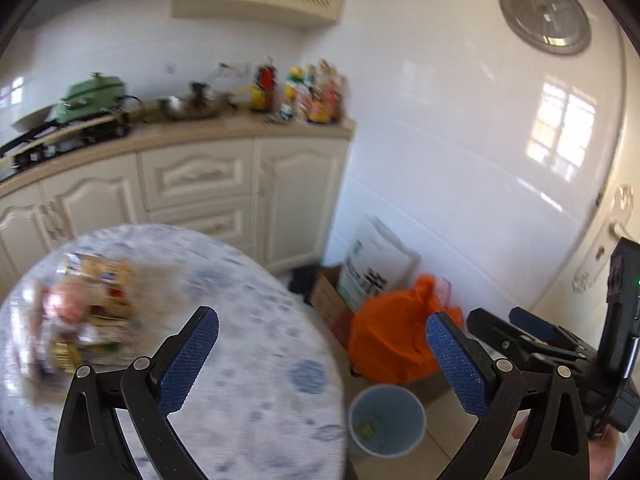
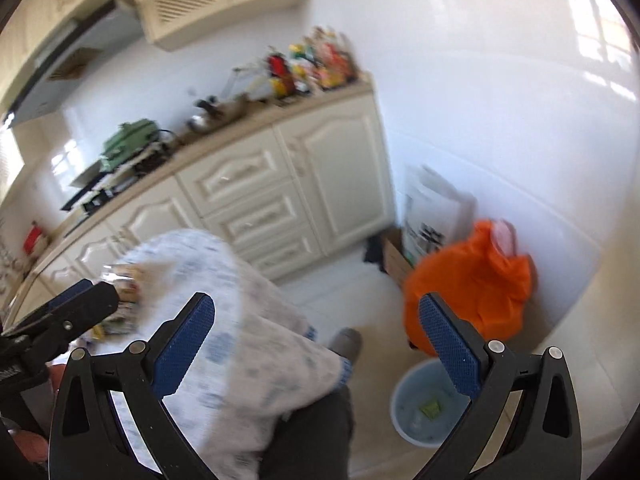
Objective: Collect trash
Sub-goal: 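Return both tools to the table above the trash pile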
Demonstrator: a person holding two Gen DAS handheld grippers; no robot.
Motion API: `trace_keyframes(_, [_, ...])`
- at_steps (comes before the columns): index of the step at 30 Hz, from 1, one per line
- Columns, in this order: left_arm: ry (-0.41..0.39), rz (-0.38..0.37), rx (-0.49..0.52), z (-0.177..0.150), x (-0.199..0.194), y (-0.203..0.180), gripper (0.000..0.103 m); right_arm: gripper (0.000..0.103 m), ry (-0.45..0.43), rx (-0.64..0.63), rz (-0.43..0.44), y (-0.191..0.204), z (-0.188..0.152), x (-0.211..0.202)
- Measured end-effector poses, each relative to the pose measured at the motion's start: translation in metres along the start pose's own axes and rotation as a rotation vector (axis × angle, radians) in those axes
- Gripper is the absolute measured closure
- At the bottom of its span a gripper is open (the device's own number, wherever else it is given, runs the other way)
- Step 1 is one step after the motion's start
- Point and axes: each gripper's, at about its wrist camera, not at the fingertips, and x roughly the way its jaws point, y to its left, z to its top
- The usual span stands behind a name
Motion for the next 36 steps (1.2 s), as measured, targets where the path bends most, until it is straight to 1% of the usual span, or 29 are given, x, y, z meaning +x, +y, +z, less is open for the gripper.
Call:
trace_keyframes(4, [-0.078,0.049,-0.033,-0.003,-0.052,0.028,0.001,0.000,-0.047,-0.061,0.062,0.048,0.011,-0.012])
trace_keyframes(5, [-0.099,0.068,-0.040,-0.006,-0.065,0.036,0.001,0.000,-0.054,-0.074,0.074,0.056,0.013,-0.013])
trace_keyframes(9, [-0.169,0.144,-0.065,-0.012,-0.115,0.067,0.001,0.000,-0.094,-0.153,0.133,0.108,0.018,-0.023])
trace_keyframes(10, [-0.180,0.160,-0.070,-0.009,-0.119,0.071,0.001,0.000,-0.098,-0.164,0.144,0.115,0.017,-0.025])
trace_keyframes(14, [-0.230,0.235,-0.101,-0.026,-0.155,0.094,0.001,0.000,-0.115,-0.225,0.196,0.160,0.016,-0.027])
trace_keyframes(16, [-0.244,0.259,-0.113,-0.026,-0.161,0.094,0.001,0.000,-0.122,-0.245,0.215,0.176,0.011,-0.030])
trace_keyframes(19, [-0.266,0.314,-0.121,-0.033,-0.177,0.102,0.001,0.000,-0.129,-0.278,0.242,0.198,0.007,-0.031])
trace_keyframes(21, [-0.278,0.344,-0.123,-0.031,-0.175,0.104,0.001,0.000,-0.125,-0.295,0.264,0.214,0.004,-0.028])
trace_keyframes(25, [-0.287,0.427,-0.149,-0.047,-0.177,0.123,0.001,0.000,-0.120,-0.348,0.288,0.240,-0.002,-0.023])
trace_keyframes(28, [-0.257,0.433,-0.188,-0.063,-0.168,0.140,0.001,0.000,-0.107,-0.392,0.298,0.259,-0.007,-0.014])
trace_keyframes(30, [-0.234,0.459,-0.184,-0.071,-0.159,0.148,0.001,0.000,-0.089,-0.423,0.296,0.272,-0.011,-0.003])
trace_keyframes(33, [-0.201,0.496,-0.176,-0.067,-0.149,0.160,0.001,0.000,-0.043,-0.465,0.297,0.290,-0.018,0.020])
trace_keyframes(36, [-0.169,0.486,-0.195,-0.064,-0.137,0.184,0.001,0.000,0.006,-0.497,0.289,0.302,-0.028,0.045])
